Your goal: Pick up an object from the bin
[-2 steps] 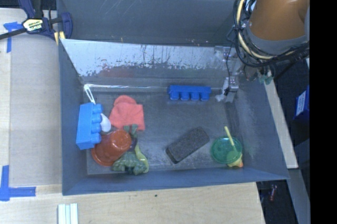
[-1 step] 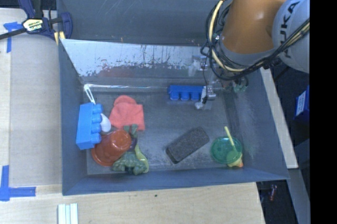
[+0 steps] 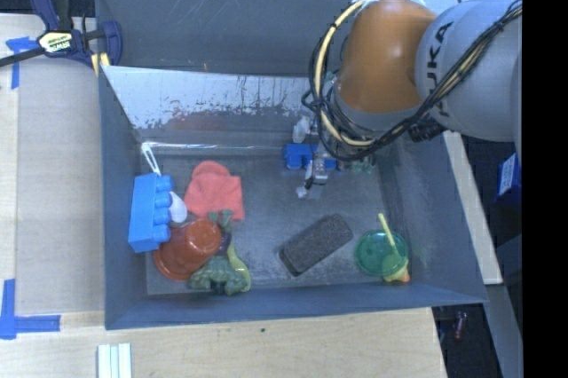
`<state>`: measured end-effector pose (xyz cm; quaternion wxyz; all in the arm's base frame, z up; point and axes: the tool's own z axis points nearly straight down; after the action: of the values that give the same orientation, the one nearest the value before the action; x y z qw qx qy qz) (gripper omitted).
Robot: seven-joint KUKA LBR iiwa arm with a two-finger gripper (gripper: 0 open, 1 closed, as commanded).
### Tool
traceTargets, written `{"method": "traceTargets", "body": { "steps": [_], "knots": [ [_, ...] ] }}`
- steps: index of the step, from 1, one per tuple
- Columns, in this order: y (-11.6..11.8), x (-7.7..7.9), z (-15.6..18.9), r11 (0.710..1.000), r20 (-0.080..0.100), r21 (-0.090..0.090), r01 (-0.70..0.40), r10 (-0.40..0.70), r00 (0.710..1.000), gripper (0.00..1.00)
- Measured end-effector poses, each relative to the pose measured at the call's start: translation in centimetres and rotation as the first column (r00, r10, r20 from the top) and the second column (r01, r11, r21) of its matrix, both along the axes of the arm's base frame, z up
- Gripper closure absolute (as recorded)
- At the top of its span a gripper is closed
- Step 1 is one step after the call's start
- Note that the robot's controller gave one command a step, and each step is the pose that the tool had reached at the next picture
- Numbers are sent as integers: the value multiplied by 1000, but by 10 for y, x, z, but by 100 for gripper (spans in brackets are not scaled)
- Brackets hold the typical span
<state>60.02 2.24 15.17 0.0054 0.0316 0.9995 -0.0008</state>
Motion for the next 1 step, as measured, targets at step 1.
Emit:
{"method": "traceTargets", "body": {
  "steps": [1],
  "knots": [
    [-11,14,-33,998,1,4,67,-67,998,0]
  ]
}}
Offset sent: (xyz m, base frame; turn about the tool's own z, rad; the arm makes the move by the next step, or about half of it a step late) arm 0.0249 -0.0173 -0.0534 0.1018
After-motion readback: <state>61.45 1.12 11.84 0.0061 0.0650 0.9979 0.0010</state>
